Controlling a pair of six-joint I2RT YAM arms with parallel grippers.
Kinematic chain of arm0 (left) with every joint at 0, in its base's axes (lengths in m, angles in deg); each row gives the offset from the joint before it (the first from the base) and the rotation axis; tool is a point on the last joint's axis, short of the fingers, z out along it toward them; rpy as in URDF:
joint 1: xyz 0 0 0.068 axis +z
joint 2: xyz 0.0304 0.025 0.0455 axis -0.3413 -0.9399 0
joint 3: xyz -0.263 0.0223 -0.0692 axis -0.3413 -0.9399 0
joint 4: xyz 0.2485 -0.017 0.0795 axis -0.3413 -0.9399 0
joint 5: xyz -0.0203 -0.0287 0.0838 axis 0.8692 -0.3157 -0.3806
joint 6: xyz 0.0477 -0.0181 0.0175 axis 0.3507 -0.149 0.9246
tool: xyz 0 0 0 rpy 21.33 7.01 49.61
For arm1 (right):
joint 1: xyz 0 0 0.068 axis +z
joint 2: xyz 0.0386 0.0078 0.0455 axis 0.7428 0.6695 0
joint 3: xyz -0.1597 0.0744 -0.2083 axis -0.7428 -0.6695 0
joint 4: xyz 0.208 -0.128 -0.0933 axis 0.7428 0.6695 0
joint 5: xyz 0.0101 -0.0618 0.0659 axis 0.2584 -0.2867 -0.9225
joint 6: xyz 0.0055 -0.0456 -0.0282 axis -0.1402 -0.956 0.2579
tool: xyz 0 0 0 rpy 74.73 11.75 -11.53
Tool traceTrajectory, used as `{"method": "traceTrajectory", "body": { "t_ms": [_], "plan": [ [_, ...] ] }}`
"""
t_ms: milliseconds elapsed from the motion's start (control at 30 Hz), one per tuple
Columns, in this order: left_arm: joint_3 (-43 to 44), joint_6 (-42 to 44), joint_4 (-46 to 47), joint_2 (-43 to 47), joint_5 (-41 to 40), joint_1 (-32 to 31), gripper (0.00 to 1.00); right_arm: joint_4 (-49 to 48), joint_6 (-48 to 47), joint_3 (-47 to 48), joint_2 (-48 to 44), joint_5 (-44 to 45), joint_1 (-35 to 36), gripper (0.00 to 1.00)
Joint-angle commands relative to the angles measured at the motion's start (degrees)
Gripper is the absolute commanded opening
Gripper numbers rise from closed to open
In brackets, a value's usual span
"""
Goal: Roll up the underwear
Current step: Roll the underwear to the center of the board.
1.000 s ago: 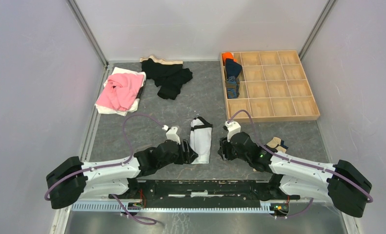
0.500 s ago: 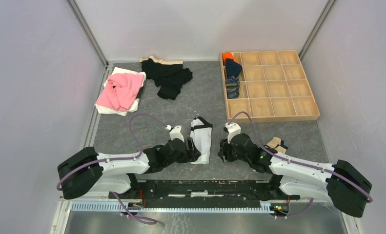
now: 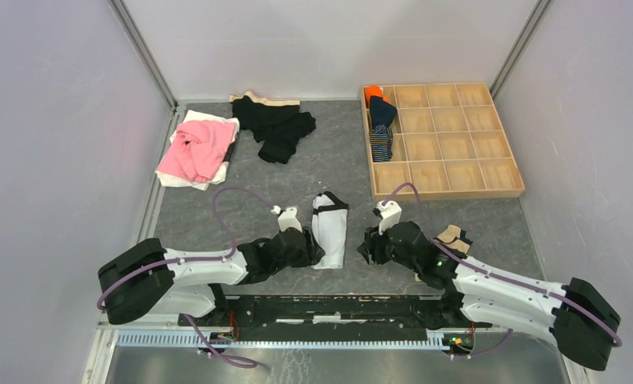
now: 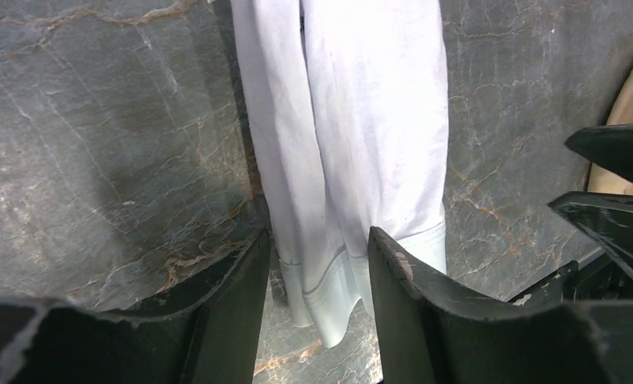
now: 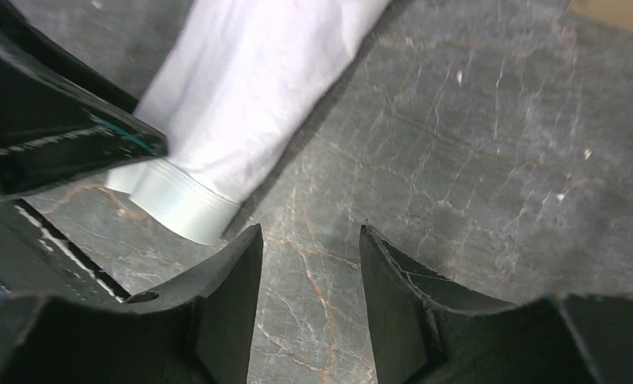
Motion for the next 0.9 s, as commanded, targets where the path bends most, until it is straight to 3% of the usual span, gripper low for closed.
{"method": "traceTrajectory", "body": {
  "t_ms": [0,200,400,500,567,867],
  "plan": [
    [-0.01,-1.34,-0.37,-2.82,-1.92,-0.32,0.56,-4.04,-3.14,-0.66,-6.78,2.76,0.1,0.53],
    [1.11,-0.84,-0.31,-5.94,-1.56,-0.33,0.53,-17.09,-4.9,-8.16,-20.86,8.46,0.09,0.58],
    [1.55,-0.46,-1.49,-7.26,-1.76,-0.33,0.41,-15.66,-18.48,-5.42,-23.58,10.98,0.14,0.63],
    [1.32,-0.37,-1.7,-7.45,-2.24,-0.3,0.37,-22.2,-26.06,-7.53,-26.22,8.14,0.05,0.64],
    [1.27,-0.25,-1.75,-7.78,-2.32,-0.31,0.34,-25.01,-31.18,-8.41,-27.24,7.38,0.06,0.73],
    [2.22,2.18,-3.29,-9.58,-2.23,-0.26,0.17,-9.42,-52.4,4.42,-17.04,-7.99,0.12,0.72]
  ]
}}
